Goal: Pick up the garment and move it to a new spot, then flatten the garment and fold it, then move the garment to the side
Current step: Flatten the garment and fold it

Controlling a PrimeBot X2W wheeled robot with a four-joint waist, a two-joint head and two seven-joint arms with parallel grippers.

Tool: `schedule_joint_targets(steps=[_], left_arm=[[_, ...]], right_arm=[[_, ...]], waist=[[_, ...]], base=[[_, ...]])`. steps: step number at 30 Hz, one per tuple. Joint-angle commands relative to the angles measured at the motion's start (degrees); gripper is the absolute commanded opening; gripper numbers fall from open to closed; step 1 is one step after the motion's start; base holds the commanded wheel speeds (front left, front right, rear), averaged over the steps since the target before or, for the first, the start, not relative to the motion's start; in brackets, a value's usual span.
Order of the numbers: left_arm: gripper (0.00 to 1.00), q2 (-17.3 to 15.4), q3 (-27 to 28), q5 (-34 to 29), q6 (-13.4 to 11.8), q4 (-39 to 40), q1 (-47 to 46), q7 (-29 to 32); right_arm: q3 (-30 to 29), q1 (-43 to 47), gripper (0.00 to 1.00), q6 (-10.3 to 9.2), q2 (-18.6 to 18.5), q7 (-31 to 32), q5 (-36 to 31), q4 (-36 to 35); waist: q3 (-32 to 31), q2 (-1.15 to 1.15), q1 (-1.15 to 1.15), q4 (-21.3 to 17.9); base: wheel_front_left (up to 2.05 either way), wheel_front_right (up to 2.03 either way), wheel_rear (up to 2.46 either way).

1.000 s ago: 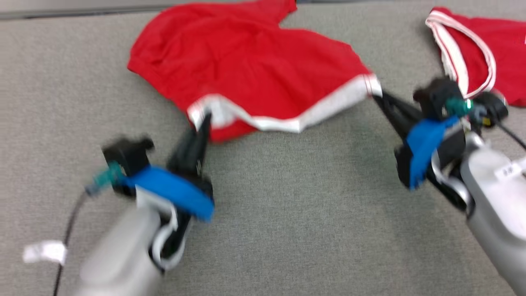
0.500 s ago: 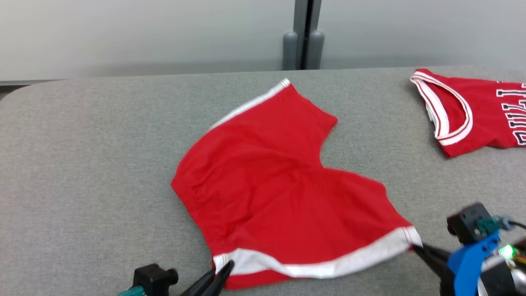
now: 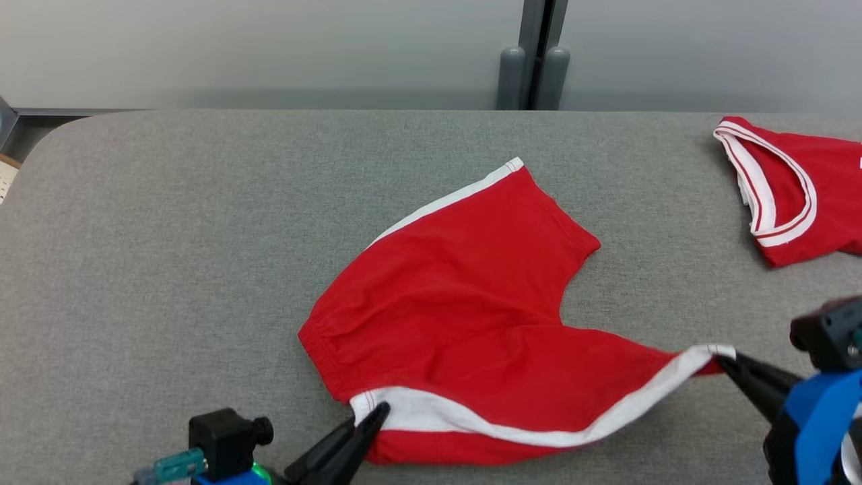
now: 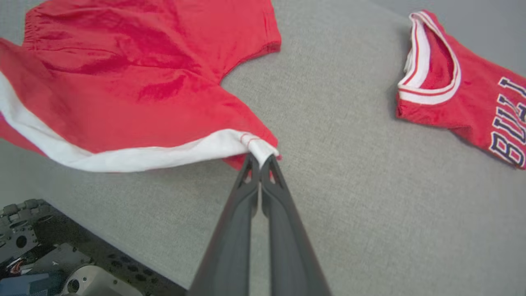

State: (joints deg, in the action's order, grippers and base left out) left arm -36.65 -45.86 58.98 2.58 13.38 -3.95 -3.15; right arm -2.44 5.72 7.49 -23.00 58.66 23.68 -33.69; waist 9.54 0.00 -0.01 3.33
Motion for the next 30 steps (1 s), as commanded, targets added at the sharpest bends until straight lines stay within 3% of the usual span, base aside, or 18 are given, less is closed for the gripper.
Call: schedule_joint_targets(steps=[1,9,13,21,30], left_arm=[[0.0,0.64,0.64,-0.17,0.14,-0.9,-1.66,-0.56],[0.0,8.87,3.43,1.49,2.5,-11.66,-8.99,-5.8],[0.0,14.13,5.97,3.95,3.74,-16.94,-12.33,-9.62],[0.0,22.67,9.75,2.84,4.71,-28.45,-17.8,-11.91],[0.0,27.88,10.86,0.75,5.01,-32.2,-21.05,-12.04]], right_arm=[[0.78,-2.26,0.0,0.01,-1.21,-1.24,-0.21,1.12],[11.22,-22.13,0.0,0.01,-9.56,-13.84,1.14,17.34],[15.65,-31.49,0.0,0.01,-11.58,-18.04,1.75,26.34],[23.33,-47.54,0.0,0.01,-10.63,-24.39,2.81,43.24],[29.03,-57.11,0.0,0.0,-8.19,-29.91,2.68,57.21]], waist=[[0.5,0.0,0.01,0.36],[4.27,0.0,0.01,3.83],[7.24,0.0,0.01,6.48],[11.83,0.0,0.01,11.0],[14.27,0.0,0.01,13.39]], base=[[0.0,0.0,0.0],[0.0,0.0,0.0],[0.0,0.0,0.0],[0.0,0.0,0.0],[0.0,0.0,0.0]])
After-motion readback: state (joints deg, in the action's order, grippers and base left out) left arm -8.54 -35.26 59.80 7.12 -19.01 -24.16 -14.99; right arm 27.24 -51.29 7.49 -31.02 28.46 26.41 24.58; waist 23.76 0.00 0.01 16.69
